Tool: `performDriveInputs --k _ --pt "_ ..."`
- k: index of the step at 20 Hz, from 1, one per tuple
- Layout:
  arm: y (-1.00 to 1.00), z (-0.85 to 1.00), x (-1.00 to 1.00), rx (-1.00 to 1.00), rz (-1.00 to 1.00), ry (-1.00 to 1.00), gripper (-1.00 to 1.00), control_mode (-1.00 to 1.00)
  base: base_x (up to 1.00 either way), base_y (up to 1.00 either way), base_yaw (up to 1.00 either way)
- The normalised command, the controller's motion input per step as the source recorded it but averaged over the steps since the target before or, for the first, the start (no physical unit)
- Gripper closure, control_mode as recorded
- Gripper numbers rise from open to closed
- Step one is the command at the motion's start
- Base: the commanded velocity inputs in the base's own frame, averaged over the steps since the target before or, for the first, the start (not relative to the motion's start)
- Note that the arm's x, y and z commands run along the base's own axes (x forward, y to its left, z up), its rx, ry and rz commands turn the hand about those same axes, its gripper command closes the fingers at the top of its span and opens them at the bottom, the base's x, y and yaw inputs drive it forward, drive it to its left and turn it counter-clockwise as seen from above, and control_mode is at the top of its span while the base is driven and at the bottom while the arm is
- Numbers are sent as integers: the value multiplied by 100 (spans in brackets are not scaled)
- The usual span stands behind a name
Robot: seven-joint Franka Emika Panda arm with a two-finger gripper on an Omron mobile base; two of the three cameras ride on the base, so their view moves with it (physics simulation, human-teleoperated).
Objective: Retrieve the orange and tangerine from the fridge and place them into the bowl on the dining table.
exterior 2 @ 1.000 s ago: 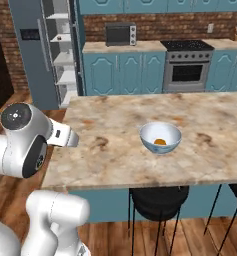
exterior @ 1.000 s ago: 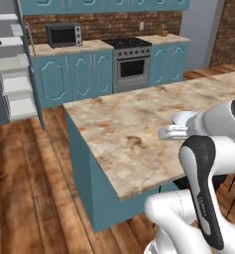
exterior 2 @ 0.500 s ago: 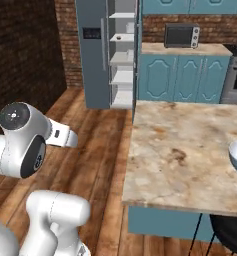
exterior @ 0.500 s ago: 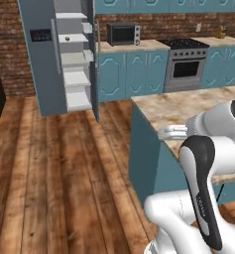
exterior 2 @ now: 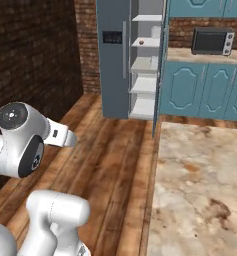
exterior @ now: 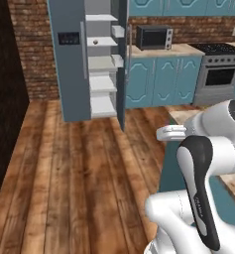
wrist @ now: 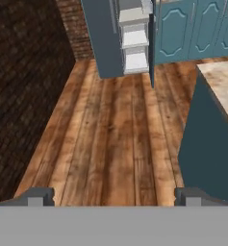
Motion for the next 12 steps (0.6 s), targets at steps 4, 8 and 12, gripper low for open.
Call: performDriveInputs --k 4,8,12 --pt "0 0 0 0 0 0 -100 100 98 0 3" --pt "0 0 0 0 0 0 -100 100 100 0 1" --pt "0 0 0 0 0 0 -100 100 100 0 1"
